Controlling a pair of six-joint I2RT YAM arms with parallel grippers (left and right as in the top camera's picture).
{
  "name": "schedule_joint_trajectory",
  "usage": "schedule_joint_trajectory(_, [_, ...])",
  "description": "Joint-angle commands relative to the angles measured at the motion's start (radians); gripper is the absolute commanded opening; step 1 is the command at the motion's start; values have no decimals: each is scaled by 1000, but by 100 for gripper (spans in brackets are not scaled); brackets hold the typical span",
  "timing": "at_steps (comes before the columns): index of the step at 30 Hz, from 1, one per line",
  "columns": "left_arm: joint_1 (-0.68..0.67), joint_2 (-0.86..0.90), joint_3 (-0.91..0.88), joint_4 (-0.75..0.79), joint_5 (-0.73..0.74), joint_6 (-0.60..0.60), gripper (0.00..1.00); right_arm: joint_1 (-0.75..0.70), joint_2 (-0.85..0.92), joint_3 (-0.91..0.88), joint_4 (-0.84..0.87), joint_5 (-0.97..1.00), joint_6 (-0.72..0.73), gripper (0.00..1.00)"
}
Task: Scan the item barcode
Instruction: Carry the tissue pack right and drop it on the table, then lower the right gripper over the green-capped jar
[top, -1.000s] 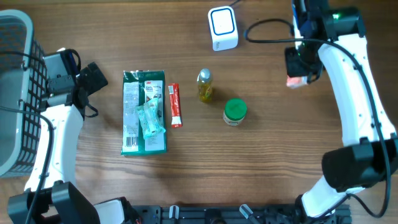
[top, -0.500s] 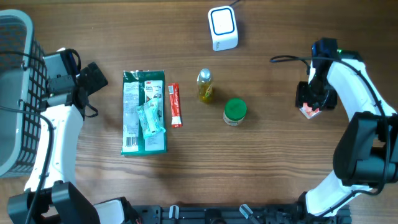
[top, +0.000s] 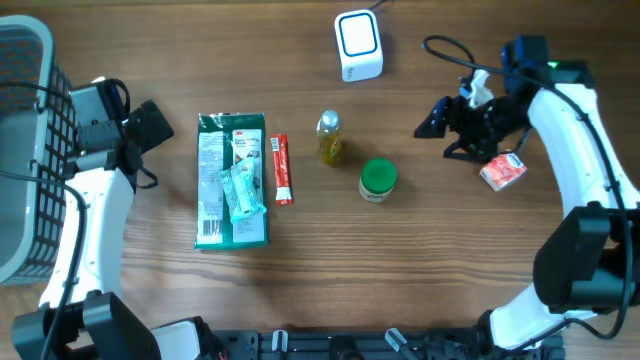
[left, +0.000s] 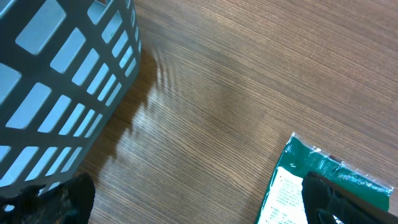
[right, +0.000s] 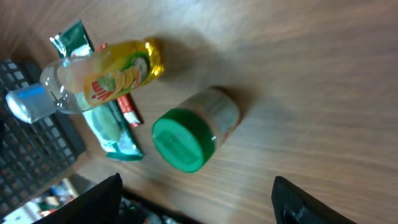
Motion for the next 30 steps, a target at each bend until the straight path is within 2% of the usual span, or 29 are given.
schedule_joint_trajectory(1, [5,-13,11,2,2,12,100,109,-15,-10,3,109,234,77])
schedule_joint_trajectory(3, [5,-13,11,2,2,12,100,193,-16,-10,9,247,390,81])
schedule_joint_trajectory(7, [5,-13,11,2,2,12,100,340,-15,-10,11,450,597,87])
schedule_joint_trajectory(8, [5,-13,11,2,2,12,100,398,-15,-10,25,513,665,100])
schedule_joint_trajectory(13, [5,-13,11,2,2,12,100,529,-14,-10,35,665,866,100])
schedule_joint_trajectory(19, [5,-13,11,2,2,12,100,563,16,-10,62,748,906,100])
schedule_joint_trajectory(30, [5,-13,11,2,2,12,100,563,120,-11,106,724,880,100])
